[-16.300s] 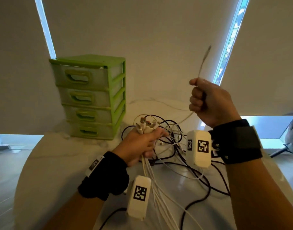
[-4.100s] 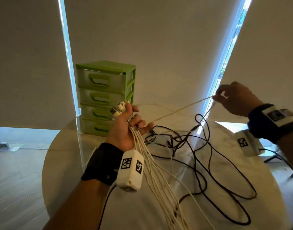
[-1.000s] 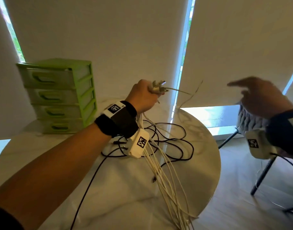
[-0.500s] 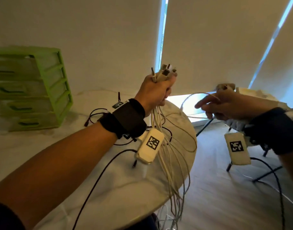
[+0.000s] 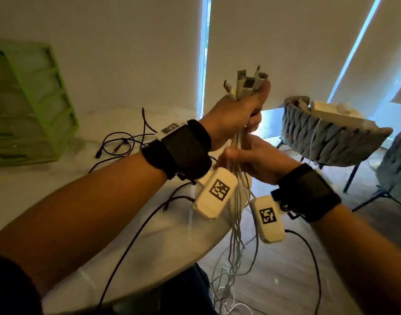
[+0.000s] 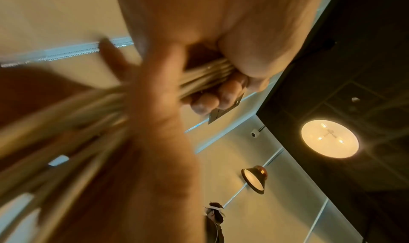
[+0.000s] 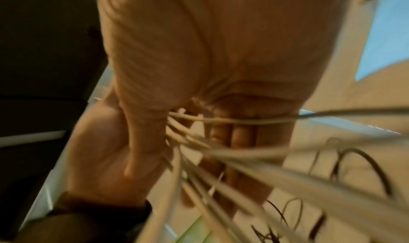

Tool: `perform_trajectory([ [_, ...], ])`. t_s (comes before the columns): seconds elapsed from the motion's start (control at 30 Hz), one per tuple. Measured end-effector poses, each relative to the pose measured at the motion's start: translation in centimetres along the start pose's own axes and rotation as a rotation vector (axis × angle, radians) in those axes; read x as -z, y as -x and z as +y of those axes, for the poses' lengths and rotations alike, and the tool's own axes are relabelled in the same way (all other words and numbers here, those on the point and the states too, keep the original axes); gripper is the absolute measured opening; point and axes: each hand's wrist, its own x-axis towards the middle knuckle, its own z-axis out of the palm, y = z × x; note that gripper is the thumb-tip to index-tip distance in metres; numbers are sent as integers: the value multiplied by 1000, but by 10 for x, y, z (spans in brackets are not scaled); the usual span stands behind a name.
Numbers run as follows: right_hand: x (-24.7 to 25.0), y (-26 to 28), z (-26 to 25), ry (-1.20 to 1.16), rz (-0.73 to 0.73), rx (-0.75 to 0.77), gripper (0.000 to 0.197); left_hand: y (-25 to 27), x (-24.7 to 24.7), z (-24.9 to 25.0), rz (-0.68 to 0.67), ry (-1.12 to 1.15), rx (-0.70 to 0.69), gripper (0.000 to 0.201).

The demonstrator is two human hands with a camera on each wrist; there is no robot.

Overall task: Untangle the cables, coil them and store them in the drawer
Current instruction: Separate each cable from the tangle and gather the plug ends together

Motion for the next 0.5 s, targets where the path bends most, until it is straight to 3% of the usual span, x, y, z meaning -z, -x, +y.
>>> perform_trajectory([
  [0.1, -5, 2, 30, 119, -88, -188, 6, 0, 3, 4, 34, 124, 45, 43],
  [0.17, 10, 5, 54, 298, -31, -335, 13, 0, 7, 5, 24, 272, 164, 47],
  [0.23, 35, 8, 71, 404, 115, -437, 21, 5, 6, 7, -34, 398, 244, 49],
  [0.33, 80, 11, 76, 627, 335, -554, 28, 10, -3, 6, -90, 428, 212, 47],
  [0.4, 106, 13, 66, 883, 563, -469, 28, 11, -7, 6, -109, 423, 190, 46],
  [0.5, 129, 23, 55, 1396, 1139, -127, 23, 7, -2, 10, -50, 482, 155, 52],
])
